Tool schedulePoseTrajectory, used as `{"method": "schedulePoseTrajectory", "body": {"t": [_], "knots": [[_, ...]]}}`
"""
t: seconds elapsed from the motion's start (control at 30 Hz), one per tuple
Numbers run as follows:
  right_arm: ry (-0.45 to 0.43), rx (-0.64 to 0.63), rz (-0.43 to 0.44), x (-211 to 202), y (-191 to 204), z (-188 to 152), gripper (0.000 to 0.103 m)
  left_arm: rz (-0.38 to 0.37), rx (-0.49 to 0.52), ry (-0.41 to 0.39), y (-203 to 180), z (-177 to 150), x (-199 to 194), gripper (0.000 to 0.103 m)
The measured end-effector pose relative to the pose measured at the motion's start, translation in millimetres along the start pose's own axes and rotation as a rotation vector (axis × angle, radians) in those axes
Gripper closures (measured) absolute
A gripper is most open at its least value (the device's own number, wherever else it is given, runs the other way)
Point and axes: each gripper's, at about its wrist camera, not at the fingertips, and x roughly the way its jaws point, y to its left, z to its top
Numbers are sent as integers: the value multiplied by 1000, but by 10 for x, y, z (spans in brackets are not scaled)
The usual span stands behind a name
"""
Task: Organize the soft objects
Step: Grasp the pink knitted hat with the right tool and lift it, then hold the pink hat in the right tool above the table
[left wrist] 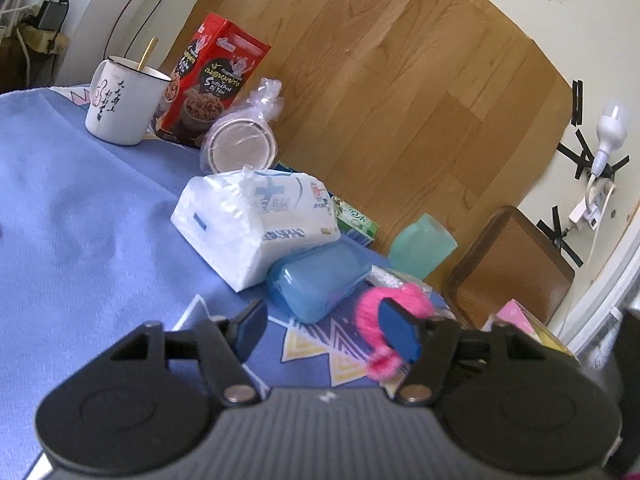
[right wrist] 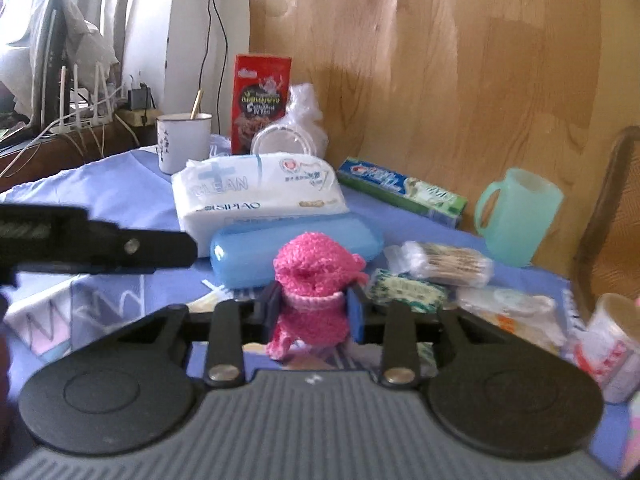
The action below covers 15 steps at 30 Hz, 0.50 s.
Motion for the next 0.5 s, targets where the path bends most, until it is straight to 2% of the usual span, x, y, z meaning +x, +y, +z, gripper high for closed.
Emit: {"method": "schedulePoseTrajectory", "body": {"t": [0.1, 0.23, 0.3, 0.37, 0.43, 0.5], "knots": [[-10, 13, 56, -304, -50, -85, 66, 0, 6, -3, -14, -6, -1, 36], [25, 126, 232, -706, -220, -235, 66, 4, 26, 6, -54, -15, 19, 36], [32, 182, 286, -854, -300, -341, 63, 7, 36, 13, -74, -19, 32, 36], [42, 180, 263, -907, -296, -427, 59, 11, 47, 23, -93, -25, 52, 36], [47, 187, 190, -894, -314, -508, 42, 18, 58, 33, -110, -30, 71, 36], [48, 231, 167, -855, -364, -568, 35, 21, 66, 39, -122, -36, 79, 35]]}}
